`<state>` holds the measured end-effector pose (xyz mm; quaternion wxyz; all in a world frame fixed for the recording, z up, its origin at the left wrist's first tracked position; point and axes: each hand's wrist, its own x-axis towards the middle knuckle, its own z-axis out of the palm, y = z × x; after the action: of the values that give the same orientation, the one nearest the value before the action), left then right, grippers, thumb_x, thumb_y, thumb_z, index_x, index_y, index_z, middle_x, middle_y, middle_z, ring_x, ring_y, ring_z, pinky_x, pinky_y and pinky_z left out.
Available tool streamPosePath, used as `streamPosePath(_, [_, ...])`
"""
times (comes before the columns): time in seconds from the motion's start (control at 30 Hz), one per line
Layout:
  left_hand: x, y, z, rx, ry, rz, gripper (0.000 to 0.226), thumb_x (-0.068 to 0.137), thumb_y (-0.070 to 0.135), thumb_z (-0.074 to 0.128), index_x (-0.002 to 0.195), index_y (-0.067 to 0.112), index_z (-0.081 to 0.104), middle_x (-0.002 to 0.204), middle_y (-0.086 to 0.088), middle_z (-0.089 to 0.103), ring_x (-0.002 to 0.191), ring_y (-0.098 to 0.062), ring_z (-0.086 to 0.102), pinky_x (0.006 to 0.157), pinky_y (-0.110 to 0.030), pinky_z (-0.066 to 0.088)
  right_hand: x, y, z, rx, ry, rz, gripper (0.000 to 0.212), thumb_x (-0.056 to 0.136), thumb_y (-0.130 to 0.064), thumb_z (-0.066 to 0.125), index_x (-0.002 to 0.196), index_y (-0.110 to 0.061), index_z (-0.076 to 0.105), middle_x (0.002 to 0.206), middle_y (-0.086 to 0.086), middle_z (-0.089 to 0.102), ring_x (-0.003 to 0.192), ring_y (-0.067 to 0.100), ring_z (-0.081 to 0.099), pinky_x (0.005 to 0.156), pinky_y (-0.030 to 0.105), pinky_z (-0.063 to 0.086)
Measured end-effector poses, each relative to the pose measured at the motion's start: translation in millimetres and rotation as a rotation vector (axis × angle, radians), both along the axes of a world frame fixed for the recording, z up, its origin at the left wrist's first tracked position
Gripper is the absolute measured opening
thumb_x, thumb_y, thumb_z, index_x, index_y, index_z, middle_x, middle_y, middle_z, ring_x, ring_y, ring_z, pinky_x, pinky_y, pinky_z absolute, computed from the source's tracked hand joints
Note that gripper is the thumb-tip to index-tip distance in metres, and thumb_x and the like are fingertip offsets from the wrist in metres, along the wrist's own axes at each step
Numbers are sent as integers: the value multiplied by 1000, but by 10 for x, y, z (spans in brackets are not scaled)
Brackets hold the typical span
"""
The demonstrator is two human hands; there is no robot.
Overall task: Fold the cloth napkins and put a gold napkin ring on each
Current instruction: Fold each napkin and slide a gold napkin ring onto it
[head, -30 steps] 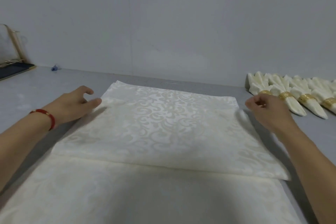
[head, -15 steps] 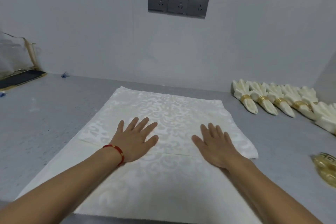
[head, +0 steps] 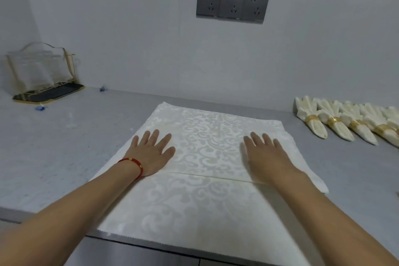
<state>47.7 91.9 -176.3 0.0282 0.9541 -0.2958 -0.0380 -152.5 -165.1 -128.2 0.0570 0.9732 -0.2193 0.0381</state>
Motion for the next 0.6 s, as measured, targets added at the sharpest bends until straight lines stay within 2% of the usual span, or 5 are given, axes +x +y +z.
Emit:
streamPosePath(0.1, [21, 1, 9, 3, 9, 2, 68, 96, 71, 7, 158, 46, -8, 169, 1, -13, 156, -24, -12, 124, -50, -5, 497, 550, 64, 210, -181, 325, 48, 108, -33, 39, 154, -17, 40, 158, 5, 42, 142, 28, 42, 117, 42, 31])
streamPosePath(0.23, [53, -19, 147, 104, 66, -6, 68, 96, 70, 11, 158, 46, -4, 170, 3, -8, 156, -24, -4, 123, -55, 4, 741, 813, -297, 288, -171, 500, 48, 109, -38, 38, 152, -19, 45, 156, 2, 44, 143, 24, 40, 119, 41, 28])
streamPosePath(0.33, [212, -118, 428, 104, -23, 13, 54, 98, 60, 25, 146, 38, 36, 153, 0, 41, 136, -28, 44, 111, -52, 32, 754, 767, -489, 224, -159, 485, 59, 104, -47, 20, 155, -23, 40, 160, -1, 38, 148, 20, 30, 123, 38, 19])
streamPosePath(0.4, [457, -229, 590, 12, -103, 43, 37, 101, 43, 36, 130, 26, 52, 132, -6, 58, 114, -31, 57, 101, -42, 41, 780, 767, -506, 217, -184, 490, 72, 95, -52, 8, 154, -25, 40, 159, -3, 38, 148, 19, 30, 123, 38, 19])
streamPosePath(0.6, [1150, -413, 430, -36, -83, 132, 35, 104, 27, 39, 135, 25, 54, 134, -12, 46, 118, -38, 53, 105, -47, 39, 771, 780, -501, 228, -194, 492, 79, 90, -53, 3, 155, -26, 38, 161, -4, 35, 149, 17, 26, 124, 35, 14])
